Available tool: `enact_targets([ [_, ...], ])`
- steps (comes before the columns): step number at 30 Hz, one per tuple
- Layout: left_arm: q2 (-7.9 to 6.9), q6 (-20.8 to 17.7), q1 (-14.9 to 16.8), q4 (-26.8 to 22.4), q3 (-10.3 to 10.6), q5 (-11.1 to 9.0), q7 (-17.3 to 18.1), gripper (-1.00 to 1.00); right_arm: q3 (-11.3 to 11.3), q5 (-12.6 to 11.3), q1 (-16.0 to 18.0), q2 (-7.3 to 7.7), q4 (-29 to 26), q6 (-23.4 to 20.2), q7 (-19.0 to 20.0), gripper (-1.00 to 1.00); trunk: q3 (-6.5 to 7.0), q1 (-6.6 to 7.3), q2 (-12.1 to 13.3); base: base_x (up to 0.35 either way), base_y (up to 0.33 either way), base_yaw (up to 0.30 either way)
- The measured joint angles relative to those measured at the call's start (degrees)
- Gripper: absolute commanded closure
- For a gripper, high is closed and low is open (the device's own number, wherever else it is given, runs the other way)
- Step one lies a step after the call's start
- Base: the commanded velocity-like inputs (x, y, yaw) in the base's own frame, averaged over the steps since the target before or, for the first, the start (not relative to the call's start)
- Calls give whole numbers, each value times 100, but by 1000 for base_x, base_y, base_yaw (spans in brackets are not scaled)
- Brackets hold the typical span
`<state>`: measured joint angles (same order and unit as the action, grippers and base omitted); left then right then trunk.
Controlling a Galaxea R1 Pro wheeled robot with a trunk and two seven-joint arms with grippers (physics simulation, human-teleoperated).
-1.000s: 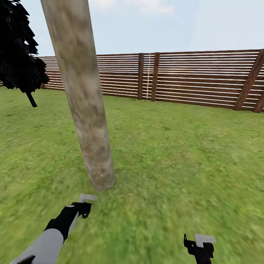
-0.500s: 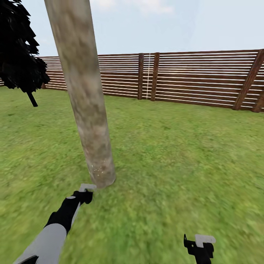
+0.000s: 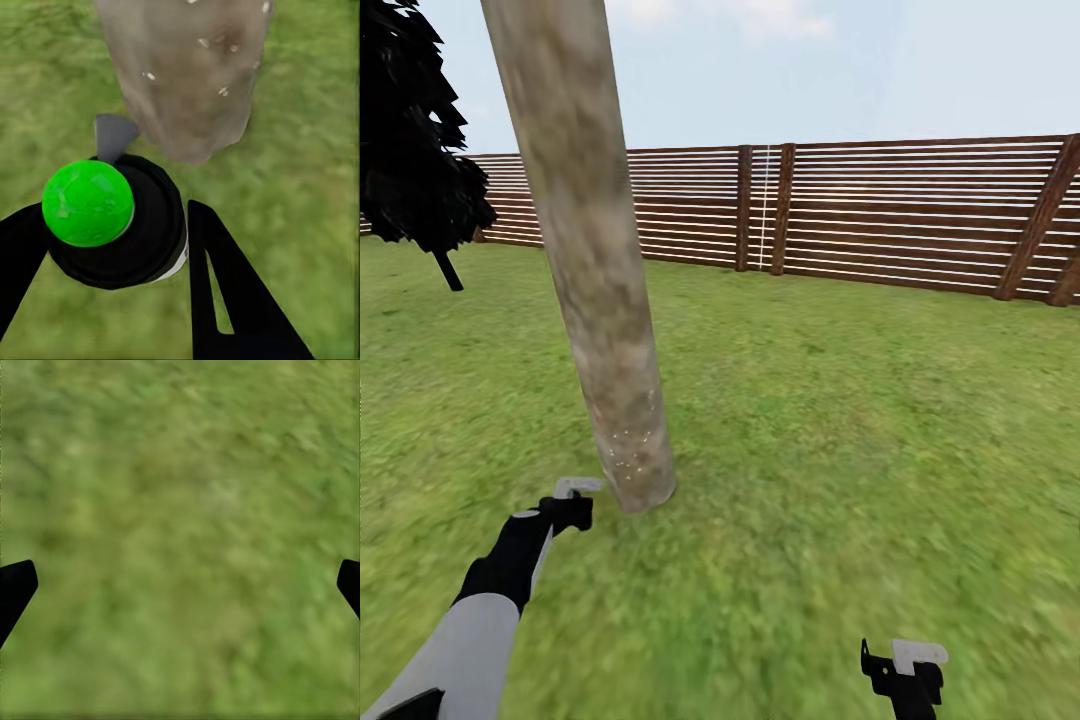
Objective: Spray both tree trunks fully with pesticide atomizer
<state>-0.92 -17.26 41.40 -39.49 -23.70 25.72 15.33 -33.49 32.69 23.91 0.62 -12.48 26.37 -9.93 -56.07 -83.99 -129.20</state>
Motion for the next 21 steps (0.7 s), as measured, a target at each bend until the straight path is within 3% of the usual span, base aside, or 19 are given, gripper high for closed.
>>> enact_targets([
  [5, 282, 2, 0, -267, 372, -95, 4, 100, 0, 0, 0, 1, 0, 0, 0, -100, 0, 0, 0, -149, 51, 0],
  [7, 424, -42, 3, -771, 457, -95, 14, 100, 0, 0, 0, 1, 0, 0, 0, -100, 1, 1, 0, -9, 3, 0],
  [12, 281, -657, 1, -1519, 460, -109, 181, 100, 4, 0, 0, 1, 0, 0, 0, -100, 0, 0, 0, -1, 0, 0],
  [15, 378, -702, 1, -1612, 491, -124, 359, 100, 0, 0, 0, 4, 0, 0, 0, -100, 0, 0, 0, 0, 0, 0],
  [17, 624, -724, 6, -1631, 555, -139, 403, 100, -1, 0, 0, 14, 0, -2, 1, -100, 0, 0, 0, 0, 0, 0],
  [18, 666, -739, 8, -1639, 669, -122, 406, 100, 2, 0, 0, 16, 0, -3, 1, -100, 0, 0, 0, 0, 0, 0],
  [21, 648, -1004, 10, -2040, 862, -106, 402, 100, 7, 0, 0, 31, 7, -4, 0, -100, 1, 0, 0, 0, 0, 0],
])
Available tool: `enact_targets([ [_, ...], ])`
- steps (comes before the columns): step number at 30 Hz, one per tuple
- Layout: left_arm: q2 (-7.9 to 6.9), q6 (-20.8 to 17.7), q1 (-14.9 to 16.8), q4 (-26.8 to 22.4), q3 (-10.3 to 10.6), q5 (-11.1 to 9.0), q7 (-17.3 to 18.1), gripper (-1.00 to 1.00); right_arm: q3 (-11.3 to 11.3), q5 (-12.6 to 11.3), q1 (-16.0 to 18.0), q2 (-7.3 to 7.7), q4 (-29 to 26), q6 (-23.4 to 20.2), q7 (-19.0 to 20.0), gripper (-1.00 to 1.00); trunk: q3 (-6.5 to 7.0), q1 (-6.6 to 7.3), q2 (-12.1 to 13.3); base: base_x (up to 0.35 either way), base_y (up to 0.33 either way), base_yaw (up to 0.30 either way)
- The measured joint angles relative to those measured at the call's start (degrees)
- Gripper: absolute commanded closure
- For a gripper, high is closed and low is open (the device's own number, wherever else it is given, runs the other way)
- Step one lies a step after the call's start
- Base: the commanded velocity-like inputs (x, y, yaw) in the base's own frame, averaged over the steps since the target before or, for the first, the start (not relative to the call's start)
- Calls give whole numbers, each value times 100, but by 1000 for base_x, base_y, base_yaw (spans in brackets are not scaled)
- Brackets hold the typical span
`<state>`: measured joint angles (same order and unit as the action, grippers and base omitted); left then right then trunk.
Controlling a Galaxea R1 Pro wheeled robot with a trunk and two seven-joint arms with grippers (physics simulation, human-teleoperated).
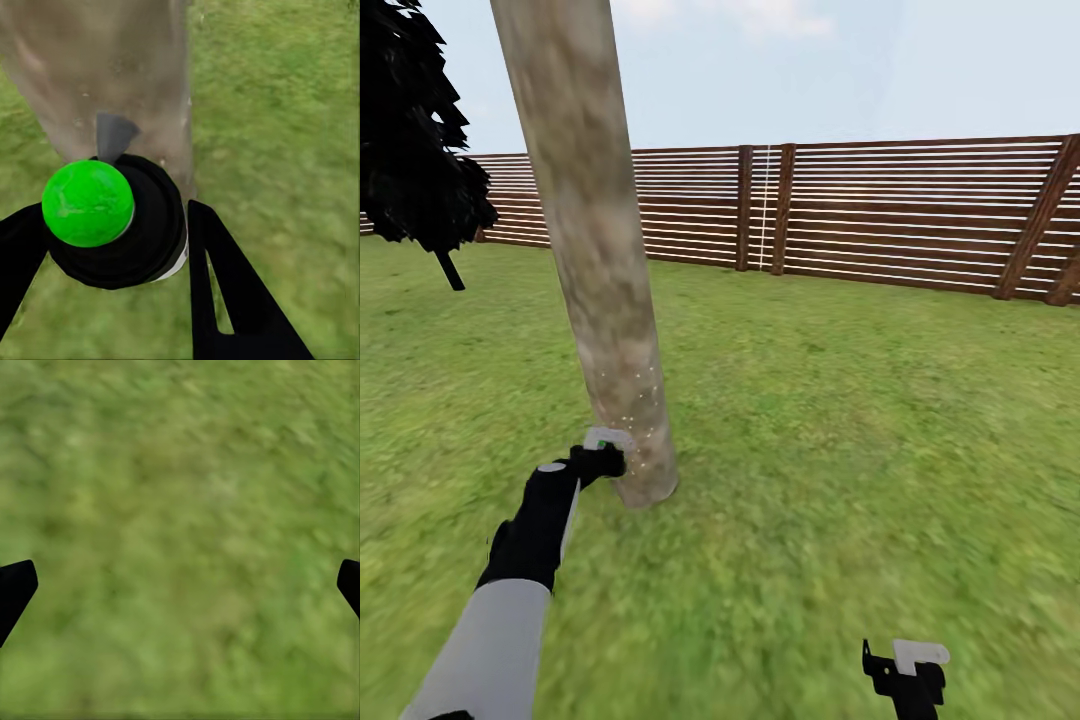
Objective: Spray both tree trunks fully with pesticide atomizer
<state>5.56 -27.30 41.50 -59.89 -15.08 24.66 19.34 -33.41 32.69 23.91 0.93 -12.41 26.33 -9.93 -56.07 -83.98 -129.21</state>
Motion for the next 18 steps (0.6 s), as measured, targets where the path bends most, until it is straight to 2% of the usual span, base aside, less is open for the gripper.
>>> enact_targets([
  [3, -134, -371, 0, -661, 11, 15, 6, 100, 2, 0, 0, 9, 1, -2, 0, -100, 0, 0, 0, 0, 0, 0],
  [5, -320, -479, 61, -899, 12, -39, 56, 100, 2, 0, 0, 12, 1, 1, 0, -100, 0, 0, 0, 0, 0, 0],
  [7, -564, -546, 107, -927, 12, -216, 227, 100, 2, 0, 0, 12, 1, 3, 0, -100, -1, 0, 0, 0, 0, 0],
  [9, -692, -610, 75, -898, 12, -300, 293, 100, 2, 0, 0, 13, 1, 4, 1, -100, -1, -1, 0, 0, 0, 0],
  [11, -748, -617, 36, -731, 25, -347, 381, 100, 1, 0, 0, 13, 1, 4, 0, -100, -1, -1, 1, 0, 0, 0],
  [15, -769, -560, -37, -153, 31, -400, 405, 100, 1, 0, 0, 13, 1, 4, 0, -100, -1, -1, 1, 0, 0, 0],
  [18, -760, -566, -34, -65, 43, -417, 393, 100, 1, 0, 0, 13, 1, 3, 0, -100, -1, 0, 0, 165, 24, 0],
])
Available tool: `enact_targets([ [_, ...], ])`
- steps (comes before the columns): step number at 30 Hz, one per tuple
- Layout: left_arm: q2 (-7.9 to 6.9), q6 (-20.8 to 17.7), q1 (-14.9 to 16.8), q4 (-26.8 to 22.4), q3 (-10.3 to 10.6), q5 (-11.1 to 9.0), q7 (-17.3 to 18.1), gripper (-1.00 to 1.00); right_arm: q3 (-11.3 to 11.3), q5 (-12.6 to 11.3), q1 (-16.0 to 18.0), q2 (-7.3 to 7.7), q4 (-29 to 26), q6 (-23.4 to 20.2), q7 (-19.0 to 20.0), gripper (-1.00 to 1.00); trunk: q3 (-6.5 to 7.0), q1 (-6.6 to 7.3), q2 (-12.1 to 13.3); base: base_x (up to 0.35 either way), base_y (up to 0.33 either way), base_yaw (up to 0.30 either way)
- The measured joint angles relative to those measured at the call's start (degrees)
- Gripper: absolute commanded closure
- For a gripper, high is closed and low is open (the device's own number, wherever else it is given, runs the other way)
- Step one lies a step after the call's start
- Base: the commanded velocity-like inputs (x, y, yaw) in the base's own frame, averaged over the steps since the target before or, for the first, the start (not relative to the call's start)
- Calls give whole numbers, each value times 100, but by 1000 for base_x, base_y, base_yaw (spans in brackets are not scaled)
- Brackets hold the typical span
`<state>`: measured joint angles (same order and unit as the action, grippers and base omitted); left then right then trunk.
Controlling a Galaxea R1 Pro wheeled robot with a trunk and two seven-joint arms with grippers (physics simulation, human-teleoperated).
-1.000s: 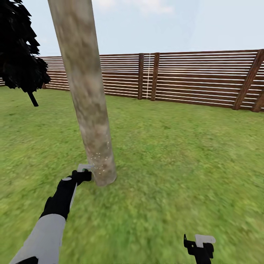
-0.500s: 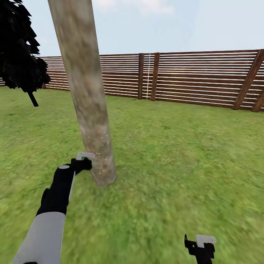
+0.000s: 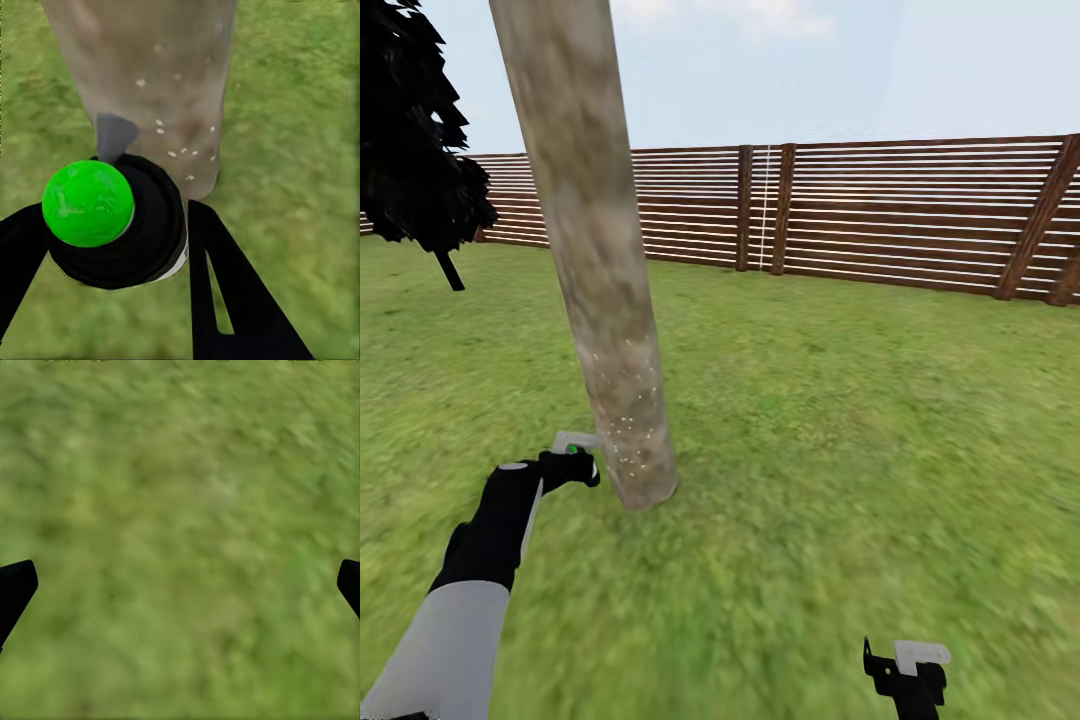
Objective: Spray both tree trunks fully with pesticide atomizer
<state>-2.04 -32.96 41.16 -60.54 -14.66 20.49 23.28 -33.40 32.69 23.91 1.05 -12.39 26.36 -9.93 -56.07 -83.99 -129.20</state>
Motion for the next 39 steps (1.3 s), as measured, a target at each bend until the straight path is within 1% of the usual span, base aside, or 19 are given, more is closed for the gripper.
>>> enact_targets([
  [5, -14, -49, 56, -52, -24, 3, -16, 100, 0, 0, 0, 0, 0, 1, 0, -100, 0, 0, 0, 277, 200, 0],
  [8, -29, -32, 24, -55, -28, 25, -21, 100, 0, 0, 0, 0, 0, -2, 0, -100, 0, 0, 0, 65, 52, 0],
  [9, -55, -5, -1, -55, -27, 40, -35, 100, 0, 0, 0, 0, 0, -1, 0, -100, 0, 0, 0, 12, 9, 0],
  [11, -185, 28, -24, -13, -21, 71, -53, 100, 0, 0, 0, 0, 0, 0, 0, -100, 0, 0, 0, 5, 4, 0],
  [12, -312, 42, -112, 84, -23, 114, -62, 100, 1, 0, 0, 0, 0, 0, 1, -100, -1, -1, 0, 1, 1, 0],
  [13, -371, 40, -254, 149, -15, 90, -66, 100, 0, 0, 0, 0, 0, 1, 1, -100, -1, -1, 0, 0, 0, 0],
  [14, -387, 41, -348, 177, -1, 75, -67, 100, 0, 0, 0, 0, 0, 1, 0, -100, -1, 0, 0, 0, 0, 0],
  [18, -388, 19, -481, 223, 20, 15, -23, 100, 0, 0, 0, 0, 0, 1, 0, -100, 0, 0, 0, 81, 30, 0],
  [20, -384, 2, -466, 212, -1, 1, -25, 100, 0, 0, 0, 0, 0, 1, 1, -100, 0, 0, 0, 255, 166, 0],
  [23, -343, -42, -405, 201, 21, -4, -33, 100, 0, 0, 0, 0, 0, 1, 0, -100, 0, 0, 0, 285, 213, 0],
  [26, -334, -48, -409, 204, 24, 4, -34, 100, 0, 0, 0, 0, 0, 1, 0, -100, 0, 0, 0, 264, 178, 0],
  [31, -346, 16, -474, 291, 21, 9, -48, 100, 0, 0, 0, 0, 0, 1, 0, -100, 0, 0, 0, 46, 21, 0],
  [33, -388, 53, -487, 811, -8, 55, -65, 100, 0, 0, 0, 0, 0, 1, 0, -100, -1, -1, 1, 2, 1, 0],
  [35, -410, 129, -495, 1101, -18, 51, -72, 100, 0, 0, 0, 0, 0, 1, 2, -100, -1, 0, 0, 0, 0, 0],
  [37, -411, 272, -568, 1322, -19, 62, -130, 100, 0, 0, 0, 0, 0, 1, 2, -100, -1, 0, 0, 0, 0, 0],
  [39, -395, 382, -601, 1374, -21, 34, -178, 100, 0, 0, 0, 0, 0, 1, 2, -100, 0, 0, 0, 0, 0, 0],
])
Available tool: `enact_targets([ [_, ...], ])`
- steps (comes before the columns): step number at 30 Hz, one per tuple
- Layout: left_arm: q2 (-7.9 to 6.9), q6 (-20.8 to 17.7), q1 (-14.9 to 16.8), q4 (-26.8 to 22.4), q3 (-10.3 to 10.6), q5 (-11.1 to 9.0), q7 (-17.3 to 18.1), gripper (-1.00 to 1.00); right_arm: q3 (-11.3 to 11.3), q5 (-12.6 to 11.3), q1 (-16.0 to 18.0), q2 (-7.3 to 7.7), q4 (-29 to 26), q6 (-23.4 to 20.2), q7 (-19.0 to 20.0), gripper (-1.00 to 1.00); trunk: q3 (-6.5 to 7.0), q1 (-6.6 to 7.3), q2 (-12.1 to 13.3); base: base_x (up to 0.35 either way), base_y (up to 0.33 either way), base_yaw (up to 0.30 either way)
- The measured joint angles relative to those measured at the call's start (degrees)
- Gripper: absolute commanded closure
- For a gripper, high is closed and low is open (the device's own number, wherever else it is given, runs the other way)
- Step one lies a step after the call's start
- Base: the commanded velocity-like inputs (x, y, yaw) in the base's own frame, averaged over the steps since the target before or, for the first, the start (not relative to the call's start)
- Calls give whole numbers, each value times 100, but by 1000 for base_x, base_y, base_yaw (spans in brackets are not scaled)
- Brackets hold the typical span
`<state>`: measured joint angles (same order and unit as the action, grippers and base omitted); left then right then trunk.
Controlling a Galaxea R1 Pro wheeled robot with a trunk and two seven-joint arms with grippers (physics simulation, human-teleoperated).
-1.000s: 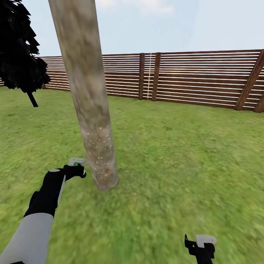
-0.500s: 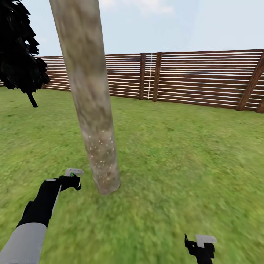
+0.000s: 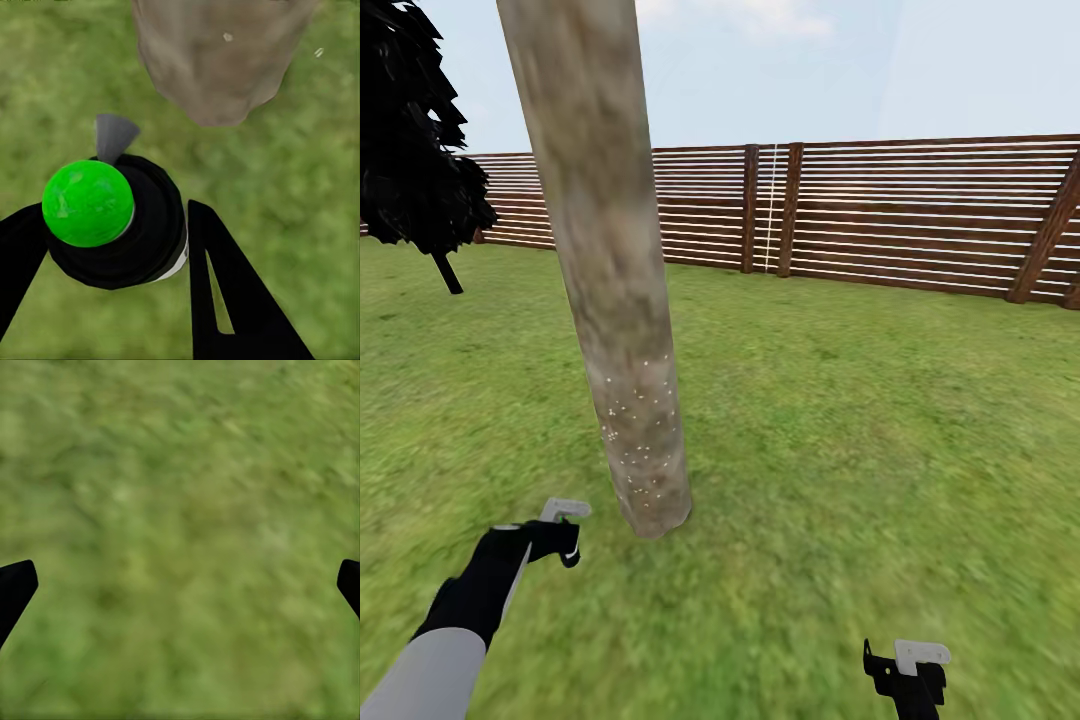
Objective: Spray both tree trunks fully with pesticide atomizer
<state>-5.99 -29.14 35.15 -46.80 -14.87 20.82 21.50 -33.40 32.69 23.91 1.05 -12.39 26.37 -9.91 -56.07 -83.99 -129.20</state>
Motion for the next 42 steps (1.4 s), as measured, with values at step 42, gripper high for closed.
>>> enact_targets([
  [42, 230, 1545, -53, 1473, -930, -25, -902, 100, 0, -5, 0, -5, -9, 9, -2, -100, 0, 0, 0, 6, -165, 29],
])
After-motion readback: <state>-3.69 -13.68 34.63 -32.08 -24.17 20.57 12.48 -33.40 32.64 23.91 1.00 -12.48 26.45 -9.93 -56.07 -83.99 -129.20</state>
